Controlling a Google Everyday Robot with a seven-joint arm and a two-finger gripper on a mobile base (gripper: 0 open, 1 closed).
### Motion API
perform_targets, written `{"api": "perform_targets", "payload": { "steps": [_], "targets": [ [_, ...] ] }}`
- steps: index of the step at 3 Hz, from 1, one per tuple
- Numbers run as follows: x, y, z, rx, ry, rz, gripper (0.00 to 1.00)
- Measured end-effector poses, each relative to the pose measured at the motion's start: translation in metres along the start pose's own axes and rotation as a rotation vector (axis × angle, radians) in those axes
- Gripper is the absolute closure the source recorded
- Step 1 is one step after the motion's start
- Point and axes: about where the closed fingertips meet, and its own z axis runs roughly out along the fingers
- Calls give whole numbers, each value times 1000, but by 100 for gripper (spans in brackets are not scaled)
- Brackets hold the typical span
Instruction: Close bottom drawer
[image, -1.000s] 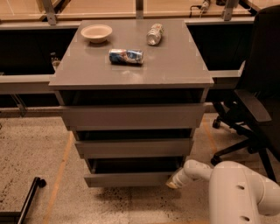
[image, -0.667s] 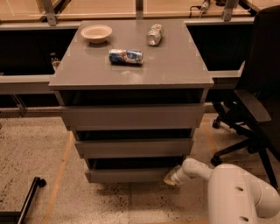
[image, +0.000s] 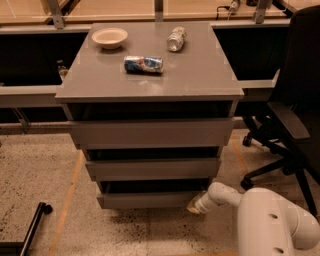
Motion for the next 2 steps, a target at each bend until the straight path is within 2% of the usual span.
{"api": "perform_targets", "payload": {
  "steps": [1,2],
  "targets": [
    [0,3,3,-5,0,0,27],
    [1,5,4,-9,1,0,4]
  ]
}}
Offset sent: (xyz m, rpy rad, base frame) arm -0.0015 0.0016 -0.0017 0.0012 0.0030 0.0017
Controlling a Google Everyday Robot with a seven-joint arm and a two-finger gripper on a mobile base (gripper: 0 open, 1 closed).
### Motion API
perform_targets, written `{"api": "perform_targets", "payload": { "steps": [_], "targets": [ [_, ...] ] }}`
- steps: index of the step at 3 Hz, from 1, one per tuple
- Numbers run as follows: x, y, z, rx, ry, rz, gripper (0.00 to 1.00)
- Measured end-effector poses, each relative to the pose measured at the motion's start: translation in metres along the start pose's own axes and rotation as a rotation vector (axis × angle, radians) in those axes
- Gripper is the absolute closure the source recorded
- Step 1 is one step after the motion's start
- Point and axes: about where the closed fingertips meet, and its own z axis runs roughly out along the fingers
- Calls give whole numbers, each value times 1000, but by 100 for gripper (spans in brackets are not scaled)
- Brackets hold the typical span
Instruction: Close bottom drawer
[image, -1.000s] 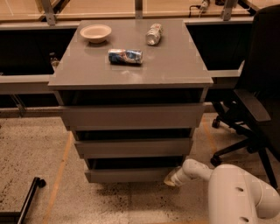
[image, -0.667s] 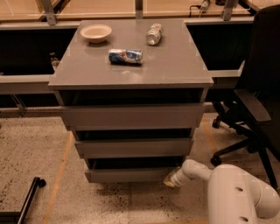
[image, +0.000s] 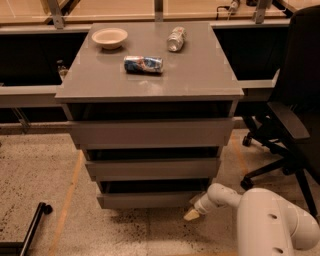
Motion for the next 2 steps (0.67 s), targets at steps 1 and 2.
{"api": "perform_targets", "payload": {
  "steps": [1,2],
  "targets": [
    [0,1,1,-3,0,0,0],
    [0,2,1,-3,0,0,0]
  ]
}}
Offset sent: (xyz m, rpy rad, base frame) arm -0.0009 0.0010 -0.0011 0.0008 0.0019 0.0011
